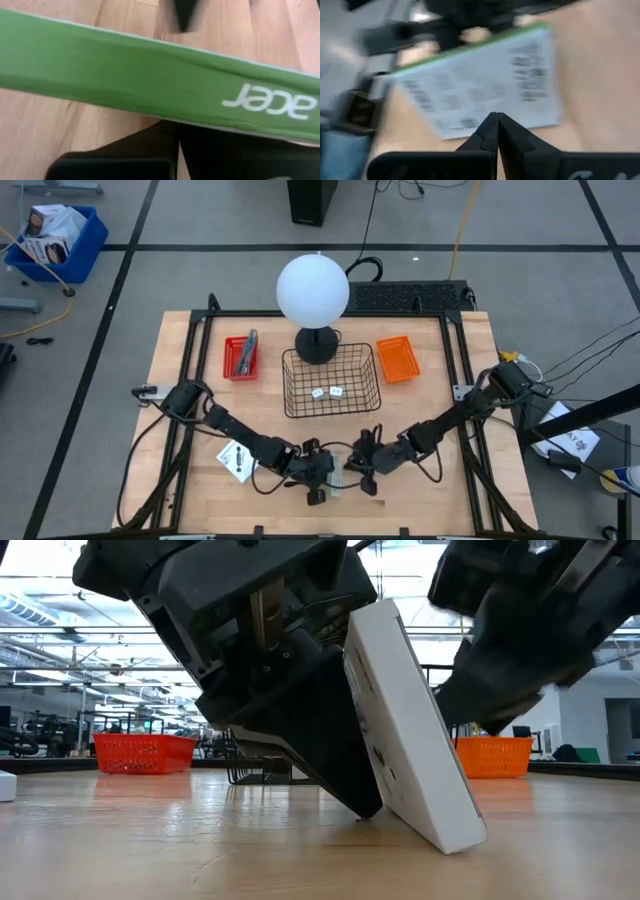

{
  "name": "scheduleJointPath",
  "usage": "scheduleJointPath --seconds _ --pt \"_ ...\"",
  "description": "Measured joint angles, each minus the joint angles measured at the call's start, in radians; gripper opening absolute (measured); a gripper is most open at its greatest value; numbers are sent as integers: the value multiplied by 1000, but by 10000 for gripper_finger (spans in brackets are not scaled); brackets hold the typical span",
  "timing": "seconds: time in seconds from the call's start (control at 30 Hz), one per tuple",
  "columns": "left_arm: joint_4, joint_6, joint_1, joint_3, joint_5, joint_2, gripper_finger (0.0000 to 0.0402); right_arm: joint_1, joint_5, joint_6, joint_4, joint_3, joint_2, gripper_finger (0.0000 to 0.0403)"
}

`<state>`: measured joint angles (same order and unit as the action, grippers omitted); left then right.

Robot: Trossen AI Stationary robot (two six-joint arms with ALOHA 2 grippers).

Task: Pick and place items into bin
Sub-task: Put the right card reader box into the orange bin

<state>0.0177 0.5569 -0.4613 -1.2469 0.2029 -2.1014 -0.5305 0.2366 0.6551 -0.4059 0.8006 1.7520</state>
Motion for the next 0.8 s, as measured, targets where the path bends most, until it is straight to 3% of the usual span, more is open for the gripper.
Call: scheduleJointPath --seconds 0.2,0.47,0.8 --pt "24 3 0 0 -7 0 28 -2 -1 9 4 -2 1 0" --pt "45 6 -1 0 -18 1 4 -2 -1 14 23 -3 1 0" --pt "77 28 -2 0 -47 8 31 -1 -1 25 29 -5 2 0"
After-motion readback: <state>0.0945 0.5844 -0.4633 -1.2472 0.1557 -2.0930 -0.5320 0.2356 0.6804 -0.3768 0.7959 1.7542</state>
